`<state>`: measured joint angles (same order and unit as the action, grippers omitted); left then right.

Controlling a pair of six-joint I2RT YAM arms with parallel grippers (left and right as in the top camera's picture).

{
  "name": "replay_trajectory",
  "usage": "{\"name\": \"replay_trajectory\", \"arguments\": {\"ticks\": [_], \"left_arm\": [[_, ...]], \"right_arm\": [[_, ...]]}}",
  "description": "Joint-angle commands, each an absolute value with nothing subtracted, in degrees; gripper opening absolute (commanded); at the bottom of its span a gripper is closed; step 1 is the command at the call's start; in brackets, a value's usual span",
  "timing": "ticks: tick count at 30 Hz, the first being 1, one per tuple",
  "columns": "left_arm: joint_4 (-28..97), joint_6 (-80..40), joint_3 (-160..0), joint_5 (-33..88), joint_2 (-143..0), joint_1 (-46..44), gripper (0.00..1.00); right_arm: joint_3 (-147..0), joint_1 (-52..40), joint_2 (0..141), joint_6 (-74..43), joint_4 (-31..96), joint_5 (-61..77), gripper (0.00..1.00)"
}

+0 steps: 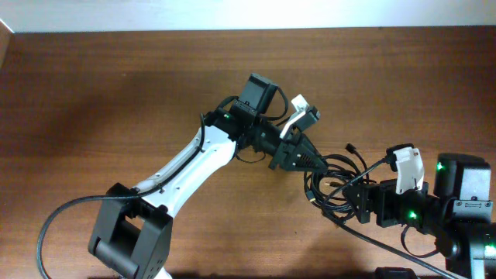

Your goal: Untangle cables

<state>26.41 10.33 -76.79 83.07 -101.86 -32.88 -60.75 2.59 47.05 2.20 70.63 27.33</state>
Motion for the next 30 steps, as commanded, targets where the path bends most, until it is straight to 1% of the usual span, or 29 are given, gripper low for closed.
{"name": "replay_trajectory", "arguments": {"ticks": [1,3,5,8,9,13,14,16,18,20,21,25,26,28,29,30], "left_arm": [[25.67,14.92,-78.06,90.19,-100.36,-32.93,0.09],[24.49,14.9,-78.06,90.19,-100.36,-33.5,0.08],[22.5,14.85,-78.06,90.19,-100.36,-34.5,0.08],[19.33,13.04,-78.06,90.19,-100.36,-35.22,0.05],[18.85,12.88,-78.06,90.19,-100.36,-35.4,0.04],[18.65,12.91,-78.06,90.17,-100.36,-35.59,0.04],[18.63,12.91,-78.06,90.17,-100.36,-35.59,0.04],[18.65,12.88,-78.06,90.19,-100.36,-35.59,0.04],[18.52,12.91,-78.06,90.19,-100.36,-35.57,0.04],[18.46,12.91,-78.06,90.17,-100.36,-35.59,0.03],[18.48,12.91,-78.06,90.19,-100.36,-35.59,0.03],[18.48,12.91,-78.06,90.04,-100.36,-35.57,0.04],[18.48,12.93,-78.06,90.04,-100.36,-35.57,0.05],[18.48,12.93,-78.06,90.04,-100.36,-35.57,0.05],[18.48,12.91,-78.06,90.04,-100.36,-35.57,0.06],[18.48,12.91,-78.06,90.04,-100.36,-35.57,0.06]], "right_arm": [[-61.08,2.66,47.03,2.79,70.72,27.66,0.93],[-61.08,2.66,47.03,2.85,70.65,29.45,0.96],[-61.08,2.66,47.03,3.27,70.67,30.11,0.96],[-61.04,2.66,47.03,5.5,70.72,31.09,0.94],[-61.04,2.66,47.03,5.69,70.7,31.09,0.91],[-61.04,2.66,47.03,5.78,70.74,31.09,0.77],[-61.01,2.66,47.03,5.78,70.74,31.11,0.71],[-61.01,2.66,47.03,5.78,70.81,31.16,0.61],[-61.01,2.66,47.03,5.8,71.09,31.4,0.56],[-61.01,2.66,47.03,5.78,71.16,31.55,0.56],[-61.01,2.66,47.03,5.78,71.16,31.55,0.54],[-61.01,2.66,47.03,5.8,71.26,34.22,0.41],[-61.01,2.66,47.03,5.82,71.22,34.79,0.37],[-61.01,2.66,47.03,5.8,71.07,34.92,0.23],[-61.01,2.66,47.03,5.8,71.07,34.94,0.17],[-61.01,2.66,47.03,5.8,71.05,34.92,0.09]]}}
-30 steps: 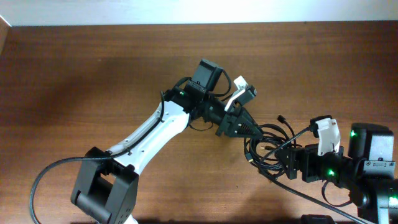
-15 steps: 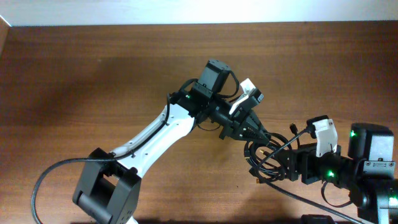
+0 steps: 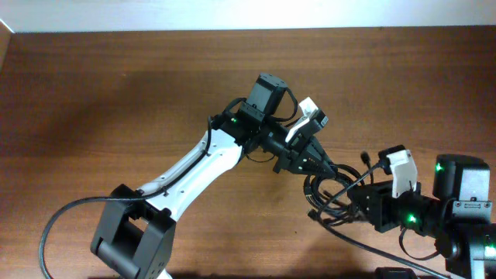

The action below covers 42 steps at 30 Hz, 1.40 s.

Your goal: Untangle cables

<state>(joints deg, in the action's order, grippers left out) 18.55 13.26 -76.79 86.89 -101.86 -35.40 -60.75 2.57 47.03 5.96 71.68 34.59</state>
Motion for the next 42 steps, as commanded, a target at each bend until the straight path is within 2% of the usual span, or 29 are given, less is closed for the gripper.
{"name": "replay_trajectory", "arguments": {"ticks": [1,8,9,10,11,12,16,20,27,35,42], "left_arm": [[18.48,12.93,-78.06,90.0,-100.36,-35.57,0.06],[18.5,12.91,-78.06,89.56,-100.36,-35.57,0.09],[18.5,12.88,-78.06,89.12,-100.36,-35.57,0.12],[18.55,12.53,-78.06,88.47,-100.36,-35.57,0.2],[18.57,11.92,-78.06,88.03,-100.36,-35.57,0.33],[18.63,11.62,-78.06,87.59,-100.36,-35.57,0.99],[18.96,7.33,-78.06,82.65,-100.36,-35.42,0.99],[22.2,-2.24,-78.06,70.65,-100.36,-34.2,0.99],[34.76,-3.49,-78.06,55.57,-100.36,-31.42,0.99],[34.02,-3.42,-78.06,54.59,-100.36,-32.88,0.99],[30.37,-3.44,-78.06,56.8,-100.36,-34.35,0.99]], "right_arm": [[-61.01,2.66,47.03,5.8,70.96,34.92,0.04],[-61.01,2.66,47.03,5.78,70.37,34.92,0.04],[-61.01,2.66,47.03,5.78,70.15,34.92,0.04],[-61.01,2.66,47.03,5.76,70.06,34.92,0.04],[-61.01,2.66,47.03,5.78,70.08,34.89,0.04],[-61.01,2.66,47.03,5.78,70.11,34.68,0.04],[-61.01,2.66,47.03,5.69,70.65,32.12,0.04],[-61.01,2.66,47.03,5.52,70.39,32.1,0.04],[-61.01,2.66,47.03,-0.58,69.06,28.69,0.04],[-61.01,2.66,47.03,-6.52,67.35,28.67,0.04],[-61.01,2.66,47.16,-6.55,67.07,28.69,0.04]]}}
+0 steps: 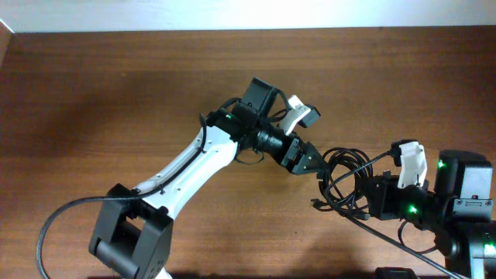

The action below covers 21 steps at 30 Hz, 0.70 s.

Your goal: Untangle cables

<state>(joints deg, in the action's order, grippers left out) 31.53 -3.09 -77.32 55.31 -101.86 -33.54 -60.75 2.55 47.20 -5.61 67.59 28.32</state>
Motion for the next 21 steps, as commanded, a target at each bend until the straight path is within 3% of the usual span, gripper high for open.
{"name": "replay_trajectory", "arguments": {"ticks": [1,13,21], "left_arm": [[29.95,-3.44,-78.06,56.77,-100.36,-34.61,0.98],[27.68,-3.2,-78.06,52.31,-100.36,-37.08,0.98],[27.88,-3.2,-78.06,51.18,-100.36,-37.08,0.66]], "right_arm": [[-61.01,2.66,47.35,-6.61,67.07,28.69,0.04],[-61.01,2.66,49.12,-8.05,66.76,31.53,0.04],[-61.04,2.66,49.12,-8.05,66.57,32.86,0.04]]}}
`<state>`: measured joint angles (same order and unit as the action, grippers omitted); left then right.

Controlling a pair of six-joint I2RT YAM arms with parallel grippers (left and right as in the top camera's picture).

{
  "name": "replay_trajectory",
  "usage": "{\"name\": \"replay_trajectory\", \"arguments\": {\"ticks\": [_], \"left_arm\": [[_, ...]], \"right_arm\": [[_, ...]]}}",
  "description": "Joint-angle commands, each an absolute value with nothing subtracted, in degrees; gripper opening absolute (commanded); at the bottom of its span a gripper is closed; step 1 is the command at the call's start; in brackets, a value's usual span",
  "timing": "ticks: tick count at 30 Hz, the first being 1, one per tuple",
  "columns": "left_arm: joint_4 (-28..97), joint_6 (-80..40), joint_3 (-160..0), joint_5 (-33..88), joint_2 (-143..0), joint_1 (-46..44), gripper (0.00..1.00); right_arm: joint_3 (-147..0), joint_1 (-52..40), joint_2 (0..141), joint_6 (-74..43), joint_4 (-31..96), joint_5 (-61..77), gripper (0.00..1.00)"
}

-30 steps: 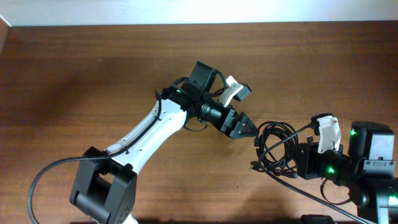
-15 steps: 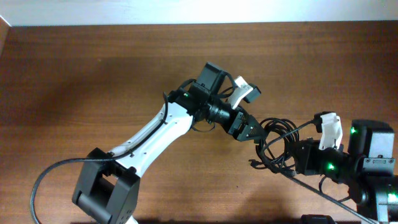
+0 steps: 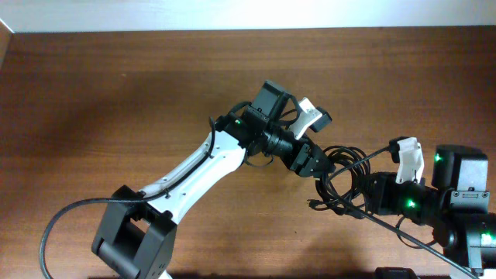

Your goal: Untangle cables

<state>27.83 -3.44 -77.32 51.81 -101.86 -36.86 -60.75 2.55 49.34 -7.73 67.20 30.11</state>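
A tangle of thin black cables (image 3: 341,180) lies on the brown table, right of centre, with a loose end (image 3: 311,204) poking out at its lower left. My left gripper (image 3: 318,167) reaches in from the upper left, its dark fingers narrowed to a point on the bundle's left edge, shut on cable there. My right gripper (image 3: 372,195) comes in from the right. Its fingers are pressed into the bundle's right side and look shut on cable, though dark fingers against dark cable leave this unclear.
A thicker black cable (image 3: 403,236) runs from the tangle down to the lower right, past the right arm's base (image 3: 465,194). The left arm's white link (image 3: 198,167) crosses the table's middle diagonally. The table's far edge (image 3: 248,31) meets a white wall.
My left gripper has shifted slightly right and down, and its wrist has turned. The right gripper has edged a little left. The tangle stays between them in much the same shape.
First my left gripper stood wider at the tangle's upper left and the right held its right side. Then both arms sat lower and closer, the bundle bunched. Later the left fingers were narrowed on the bundle's left edge. Now the tangle is spread between both grippers.
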Motion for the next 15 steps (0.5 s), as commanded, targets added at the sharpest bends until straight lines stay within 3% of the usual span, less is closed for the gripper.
{"name": "replay_trajectory", "arguments": {"ticks": [1,3,5,7,15], "left_arm": [[27.86,-3.2,-78.06,51.18,-100.36,-37.08,0.56],[27.88,-3.2,-78.06,51.18,-100.36,-37.08,0.4],[27.83,-3.2,-78.06,51.16,-100.36,-37.08,0.15],[27.79,-3.2,-78.06,51.18,-100.36,-37.08,0.01],[27.46,-3.25,-78.06,51.2,-100.36,-37.08,0.0]], "right_arm": [[-61.04,2.66,49.12,-8.03,66.57,32.8,0.04],[-61.04,2.66,49.12,-8.03,66.59,32.8,0.04],[-61.04,2.66,49.12,-8.01,66.59,32.77,0.06],[-61.04,2.66,49.12,-8.01,66.59,32.77,0.08],[-61.04,2.66,49.12,-8.01,66.59,32.77,0.09]]}}
